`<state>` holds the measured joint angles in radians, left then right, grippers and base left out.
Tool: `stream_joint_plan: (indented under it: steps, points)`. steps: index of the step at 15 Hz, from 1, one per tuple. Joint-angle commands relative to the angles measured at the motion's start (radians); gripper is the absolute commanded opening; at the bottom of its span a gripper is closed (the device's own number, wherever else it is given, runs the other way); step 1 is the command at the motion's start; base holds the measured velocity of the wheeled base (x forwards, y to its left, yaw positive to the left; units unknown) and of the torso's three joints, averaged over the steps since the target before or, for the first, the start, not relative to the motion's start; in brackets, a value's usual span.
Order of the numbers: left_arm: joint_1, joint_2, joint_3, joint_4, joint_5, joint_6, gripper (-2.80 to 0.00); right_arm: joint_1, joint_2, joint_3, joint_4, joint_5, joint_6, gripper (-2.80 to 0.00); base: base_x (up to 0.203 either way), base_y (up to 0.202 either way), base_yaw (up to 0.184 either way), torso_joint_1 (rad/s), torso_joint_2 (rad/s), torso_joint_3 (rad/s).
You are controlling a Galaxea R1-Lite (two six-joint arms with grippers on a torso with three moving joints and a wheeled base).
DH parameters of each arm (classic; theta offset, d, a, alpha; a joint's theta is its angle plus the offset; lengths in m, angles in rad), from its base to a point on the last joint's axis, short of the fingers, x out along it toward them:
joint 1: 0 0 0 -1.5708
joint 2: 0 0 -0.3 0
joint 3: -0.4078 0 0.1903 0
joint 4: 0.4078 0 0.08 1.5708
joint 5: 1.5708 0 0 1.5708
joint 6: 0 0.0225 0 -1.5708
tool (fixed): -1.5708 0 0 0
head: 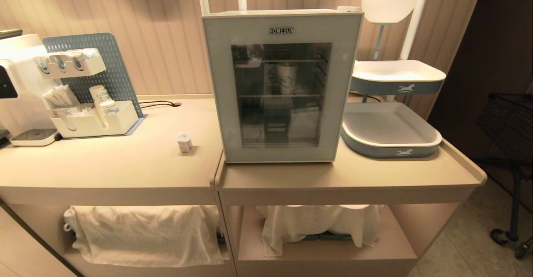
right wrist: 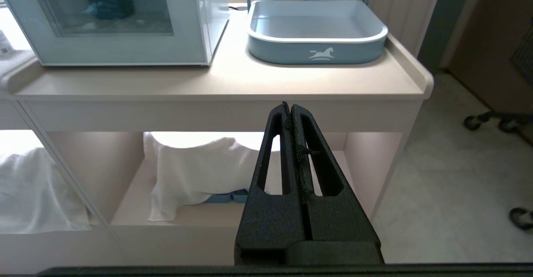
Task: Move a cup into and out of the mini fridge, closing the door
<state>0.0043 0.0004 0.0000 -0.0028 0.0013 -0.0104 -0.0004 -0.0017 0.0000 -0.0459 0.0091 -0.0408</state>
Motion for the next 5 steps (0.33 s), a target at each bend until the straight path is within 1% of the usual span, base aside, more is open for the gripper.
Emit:
stream_joint_plan:
  steps: [1, 3, 5]
  points:
    - [0.0, 0.001, 0.0, 0.0, 0.0, 0.0, -2.8, -0.001, 0.002, 0.0, 0.016, -0.002, 0.033, -2.8, 0.0, 0.0, 0.0, 0.0, 0.0, 0.0]
    - [0.0, 0.001, 0.002, 0.0, 0.0, 0.0, -2.8, 0.0, 0.002, -0.01, 0.083, -0.003, 0.043, -2.8, 0.0, 0.0, 0.0, 0.0, 0.0, 0.0]
    - [0.0, 0.001, 0.002, 0.0, 0.0, 0.0, -2.8, 0.0, 0.002, 0.0, 0.044, -0.002, 0.043, -2.8, 0.0, 0.0, 0.0, 0.0, 0.0, 0.0]
